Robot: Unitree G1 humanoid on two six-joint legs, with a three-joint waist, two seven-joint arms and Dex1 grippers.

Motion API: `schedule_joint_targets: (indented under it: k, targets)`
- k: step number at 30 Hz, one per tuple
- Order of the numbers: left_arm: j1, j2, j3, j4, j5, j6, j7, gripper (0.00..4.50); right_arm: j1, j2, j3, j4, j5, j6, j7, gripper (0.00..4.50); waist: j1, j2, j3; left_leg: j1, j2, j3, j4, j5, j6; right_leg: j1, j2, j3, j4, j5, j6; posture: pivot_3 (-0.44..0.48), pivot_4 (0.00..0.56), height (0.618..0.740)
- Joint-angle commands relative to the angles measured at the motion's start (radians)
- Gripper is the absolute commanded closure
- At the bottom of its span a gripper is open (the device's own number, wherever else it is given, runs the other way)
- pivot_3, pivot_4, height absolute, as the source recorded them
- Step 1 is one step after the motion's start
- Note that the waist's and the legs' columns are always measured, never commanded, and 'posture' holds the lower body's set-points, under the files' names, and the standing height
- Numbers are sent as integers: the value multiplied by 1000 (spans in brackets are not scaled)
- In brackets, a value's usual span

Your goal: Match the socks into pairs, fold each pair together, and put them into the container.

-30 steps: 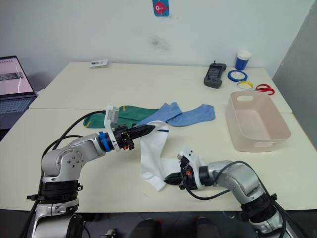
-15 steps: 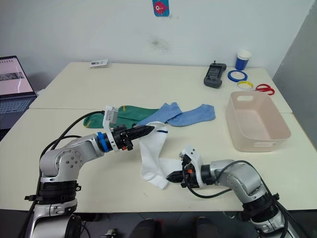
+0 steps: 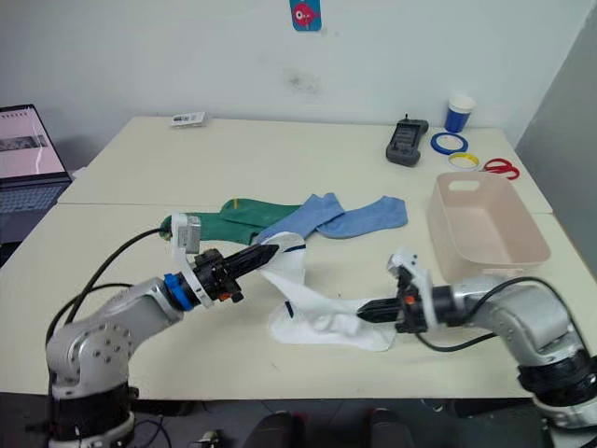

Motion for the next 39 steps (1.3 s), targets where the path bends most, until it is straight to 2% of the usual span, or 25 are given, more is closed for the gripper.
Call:
schedule_joint_targets:
  k: [1, 8, 9, 11, 14, 18, 19, 23, 25, 30, 33, 39]
  targets:
    - [96, -5, -22, -95, -6, -32, 44, 4500, -2, -38, 19, -28, 20, -29, 83, 4468, -1, 0, 0, 0, 0, 0, 0, 0, 0, 0, 0, 0, 0, 0, 0, 0, 150, 740]
    - [286, 20, -66, -134, -9, -46, 63, 4500, 88, -44, 150, -56, -92, -130, 81, 4468, 3, 0, 0, 0, 0, 0, 0, 0, 0, 0, 1, 0, 0, -3, 4, 0, 150, 740]
    - [299, 27, -66, -132, -16, -44, 64, 4298, 99, -44, 164, -59, -112, -151, 79, 4289, 3, 0, 0, 0, 0, 0, 0, 0, 0, 0, 1, 0, 0, -3, 4, 0, 150, 740]
    - [315, 39, -53, -128, -49, -31, 66, 3926, 119, -49, 174, -68, -129, -170, 80, 3896, 3, 0, 0, 0, 0, 0, 0, 0, 0, 0, 1, 0, 0, -3, 4, 0, 150, 740]
    - [335, 69, -38, -132, -81, -26, 59, 2969, 139, -66, 157, -87, -122, -174, 95, 2838, 3, 0, 0, 0, 0, 0, 0, 0, 0, 0, 1, 0, 0, -3, 4, 0, 150, 740]
    - [370, 172, -3, -114, -135, -5, -9, 1771, 146, -85, 111, -103, -94, -163, 100, 1500, 3, 0, 0, 0, 0, 0, 0, 0, 0, -1, 1, 0, -1, -4, 4, 0, 150, 740]
    - [379, 212, 16, -105, -152, 2, -39, 1733, 148, -86, 90, -111, -74, -149, 97, 1159, 3, 0, 0, 0, 0, 0, 0, 0, 0, -1, 1, -1, -1, -4, 4, 0, 150, 740]
    - [369, 385, 79, -18, -165, 3, -184, 1733, 138, -53, 6, -99, -14, -106, 43, 1159, 3, 0, 0, 0, 0, 0, -1, 0, 0, -1, 1, -1, -1, -4, 3, 0, 150, 740]
    - [318, 430, 79, 34, -163, -6, -213, 1733, 134, -39, -1, -87, -24, -111, 19, 1159, 4, 1, 0, 0, 0, 0, -1, 0, 0, -1, 0, -1, -1, -5, 2, 0, 150, 740]
    - [131, 451, -11, 128, -138, -3, -241, 1733, 110, -21, 53, -68, -86, -157, -1, 1159, 6, 0, 0, -1, 0, 0, -1, 0, 0, -1, 0, -2, -2, -4, 3, 0, 150, 740]
    - [67, 451, -81, 145, -112, 6, -257, 1733, 114, -29, 88, -79, -119, -185, 11, 1159, 5, 0, 0, -1, -1, 1, -1, 0, 0, 0, 0, -1, -3, -4, 3, 0, 150, 740]
    - [108, 523, -142, 127, -43, -11, -333, 1733, 158, -85, 44, -139, -71, -170, 46, 1159, -1, 1, 0, 0, 2, 1, -1, 0, 0, -1, 0, 0, -2, -4, 3, 0, 150, 740]
